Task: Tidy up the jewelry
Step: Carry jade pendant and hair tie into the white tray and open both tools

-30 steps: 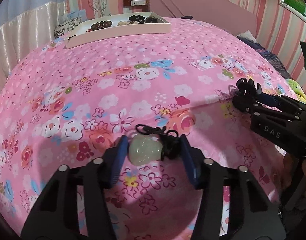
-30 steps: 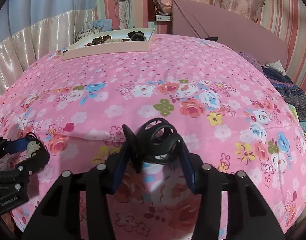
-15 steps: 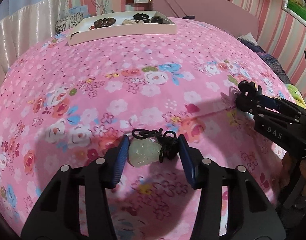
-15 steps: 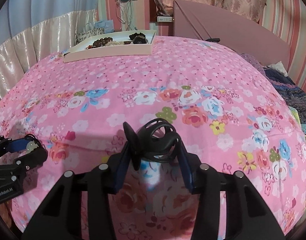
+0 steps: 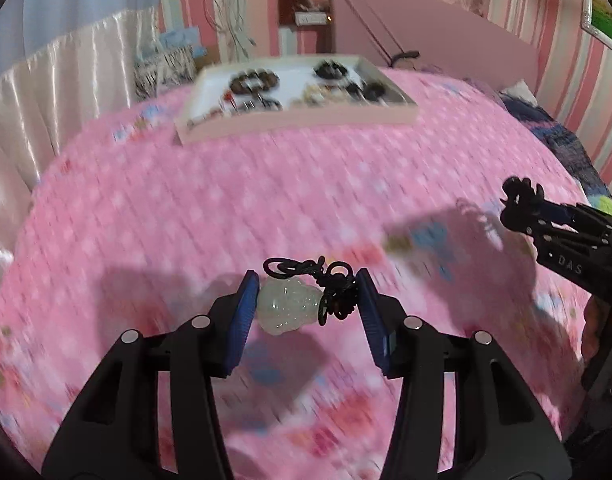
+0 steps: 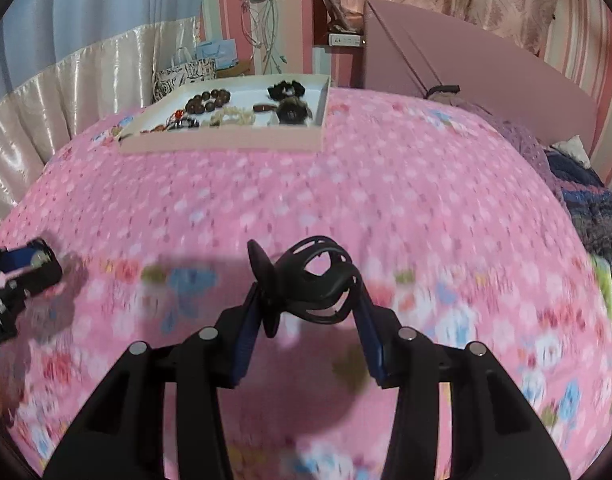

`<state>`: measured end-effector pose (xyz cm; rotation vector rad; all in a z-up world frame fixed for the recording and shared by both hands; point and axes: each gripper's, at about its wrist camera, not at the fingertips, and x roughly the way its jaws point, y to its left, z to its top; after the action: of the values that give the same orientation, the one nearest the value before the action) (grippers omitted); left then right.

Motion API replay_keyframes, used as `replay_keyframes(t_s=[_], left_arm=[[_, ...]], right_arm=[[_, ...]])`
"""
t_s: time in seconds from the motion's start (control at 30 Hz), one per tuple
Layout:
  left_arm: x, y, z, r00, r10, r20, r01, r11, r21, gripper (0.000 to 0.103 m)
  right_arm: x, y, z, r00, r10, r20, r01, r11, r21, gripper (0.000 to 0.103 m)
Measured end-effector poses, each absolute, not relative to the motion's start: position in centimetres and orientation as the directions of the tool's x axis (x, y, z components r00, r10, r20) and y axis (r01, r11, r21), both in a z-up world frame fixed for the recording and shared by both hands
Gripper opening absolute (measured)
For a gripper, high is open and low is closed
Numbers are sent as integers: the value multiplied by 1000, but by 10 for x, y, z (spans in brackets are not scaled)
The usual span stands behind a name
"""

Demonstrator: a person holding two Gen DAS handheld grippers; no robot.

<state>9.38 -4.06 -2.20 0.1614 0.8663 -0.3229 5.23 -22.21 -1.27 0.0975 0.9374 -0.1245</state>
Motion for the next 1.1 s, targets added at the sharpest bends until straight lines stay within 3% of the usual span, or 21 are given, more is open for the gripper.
replay_keyframes(t_s=[0.4,0.6,0.8,1.1], left_arm=[[236,-33,18,655,-235,-718,281,958,-57,49],[312,-41,19,636,-257,-728,279,956,-93,49],[344,-38,-6,613,-241,-752,249,963,-105,49],[354,-37,-40,595,-187,-782,233,971,-54,49]], right_arm=[[195,-212,25,644,-59,-763,137,990,40,45],[270,-206,13,604,-11,-797,136,987,89,45],[289,-202,-16,572,55,-818,174,967,187,45],[290,-195,-44,553,-5,-833,189,975,119,45]])
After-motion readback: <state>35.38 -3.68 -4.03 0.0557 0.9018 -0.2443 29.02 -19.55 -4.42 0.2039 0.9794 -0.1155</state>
